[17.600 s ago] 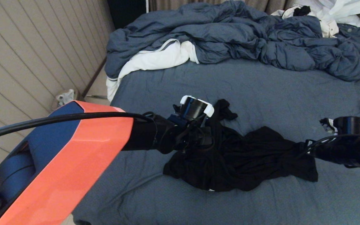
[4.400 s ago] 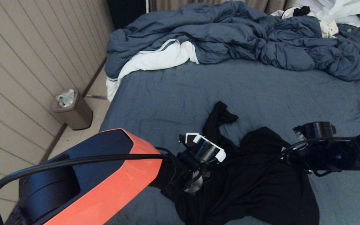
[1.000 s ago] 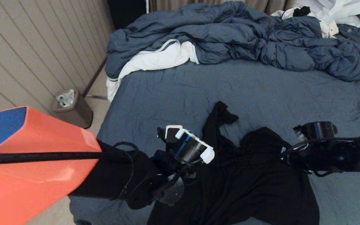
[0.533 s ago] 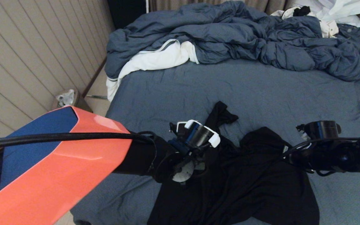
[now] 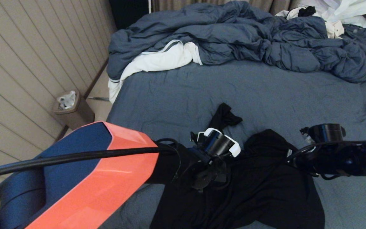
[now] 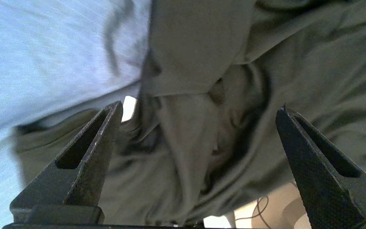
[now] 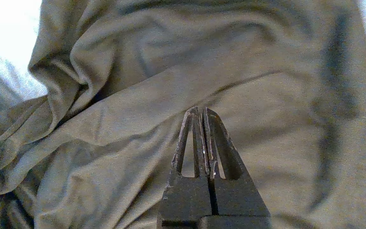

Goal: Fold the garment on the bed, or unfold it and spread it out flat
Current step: Unford the black T-shirt

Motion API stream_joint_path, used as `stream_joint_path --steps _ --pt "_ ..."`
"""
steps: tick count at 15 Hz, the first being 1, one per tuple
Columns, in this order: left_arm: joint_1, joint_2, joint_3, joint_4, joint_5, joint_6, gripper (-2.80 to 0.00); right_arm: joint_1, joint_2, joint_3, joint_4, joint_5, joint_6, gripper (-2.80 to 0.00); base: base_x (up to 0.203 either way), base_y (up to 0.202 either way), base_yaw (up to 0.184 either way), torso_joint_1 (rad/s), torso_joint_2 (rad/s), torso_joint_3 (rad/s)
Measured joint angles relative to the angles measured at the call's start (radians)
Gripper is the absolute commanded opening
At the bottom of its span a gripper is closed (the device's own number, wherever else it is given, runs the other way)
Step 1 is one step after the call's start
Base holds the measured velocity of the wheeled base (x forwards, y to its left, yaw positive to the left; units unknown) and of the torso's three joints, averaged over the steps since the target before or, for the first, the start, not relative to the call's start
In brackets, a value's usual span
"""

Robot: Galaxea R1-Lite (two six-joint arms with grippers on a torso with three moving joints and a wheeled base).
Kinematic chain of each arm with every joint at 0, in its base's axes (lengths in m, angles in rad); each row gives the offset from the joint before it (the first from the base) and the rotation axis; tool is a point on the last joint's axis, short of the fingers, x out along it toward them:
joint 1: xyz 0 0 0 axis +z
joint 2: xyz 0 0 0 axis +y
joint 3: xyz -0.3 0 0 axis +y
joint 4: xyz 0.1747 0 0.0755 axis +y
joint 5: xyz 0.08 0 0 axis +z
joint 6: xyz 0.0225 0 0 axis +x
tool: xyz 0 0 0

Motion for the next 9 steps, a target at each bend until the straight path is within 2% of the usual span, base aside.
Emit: stream_joint_path --steps 4,5,9 --pt "0.037 0.096 -0.05 -0.004 -0.007 -0.001 0.0 -0.003 0.004 -0.002 0.0 -0.001 0.0 -2.8 0.0 0.0 0.0 0.0 0.0 0.0" --pt "0.049 0.111 -0.056 -0.004 -0.006 0.001 -2.8 -0.002 0.006 -0.002 -0.001 -0.001 -0.001 -2.8 0.0 0.0 0.0 0.0 0.0 0.0" --pt "0.067 0.131 -0.061 -0.001 -0.004 -0.001 -2.8 -0.001 0.014 -0.001 -0.016 -0.002 -0.007 -2.8 0.0 0.0 0.0 0.0 0.0 0.0"
